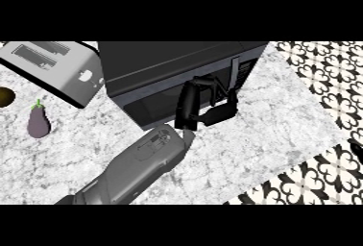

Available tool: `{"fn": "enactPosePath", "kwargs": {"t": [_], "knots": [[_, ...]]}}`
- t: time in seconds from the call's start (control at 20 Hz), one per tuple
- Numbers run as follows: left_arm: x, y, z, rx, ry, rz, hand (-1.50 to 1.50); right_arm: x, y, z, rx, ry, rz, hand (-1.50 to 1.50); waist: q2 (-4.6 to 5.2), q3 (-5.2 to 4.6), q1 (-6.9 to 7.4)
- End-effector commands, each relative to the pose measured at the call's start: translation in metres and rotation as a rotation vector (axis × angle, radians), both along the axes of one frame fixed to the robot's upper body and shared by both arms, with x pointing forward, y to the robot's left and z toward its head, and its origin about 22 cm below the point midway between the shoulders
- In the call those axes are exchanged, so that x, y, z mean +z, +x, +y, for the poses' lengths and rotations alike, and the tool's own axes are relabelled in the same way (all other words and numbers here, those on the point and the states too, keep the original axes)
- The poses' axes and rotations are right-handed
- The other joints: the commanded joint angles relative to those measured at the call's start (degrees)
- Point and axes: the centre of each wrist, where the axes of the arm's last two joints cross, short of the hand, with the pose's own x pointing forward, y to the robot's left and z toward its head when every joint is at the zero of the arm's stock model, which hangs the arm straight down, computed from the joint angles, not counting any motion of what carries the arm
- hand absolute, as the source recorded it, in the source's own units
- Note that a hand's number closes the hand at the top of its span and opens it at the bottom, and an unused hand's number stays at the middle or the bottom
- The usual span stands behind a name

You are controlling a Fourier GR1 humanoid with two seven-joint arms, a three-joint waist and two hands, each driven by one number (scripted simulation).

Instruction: Pick up the milk, place it into the microwave and close the microwave

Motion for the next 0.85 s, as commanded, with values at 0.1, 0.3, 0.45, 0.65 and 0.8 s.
{"fn": "enactPosePath", "kwargs": {"t": [0.1,0.3,0.45,0.65,0.8], "knots": [[0.008,0.019,0.003,0.020,0.002,-0.014,1.50,0.001,-0.004,0.002,0.047,0.068,-0.010,-1.50,1.07,0.02,-0.81],[0.009,0.019,0.001,0.023,0.001,-0.023,1.50,0.004,-0.006,-0.004,0.054,0.063,0.008,-1.50,1.15,0.15,-1.27],[0.009,0.020,0.000,0.019,-0.005,-0.024,1.50,0.007,-0.005,-0.002,0.074,0.061,0.004,-1.50,1.20,0.15,-1.27],[0.010,0.022,0.001,0.030,-0.014,-0.024,1.50,0.014,-0.007,-0.006,0.077,0.058,-0.001,-1.50,0.84,0.07,-1.32],[0.008,0.021,0.000,0.022,-0.003,-0.036,1.50,0.016,-0.008,-0.006,0.102,0.043,0.011,-1.50,1.01,0.12,-1.38]]}}
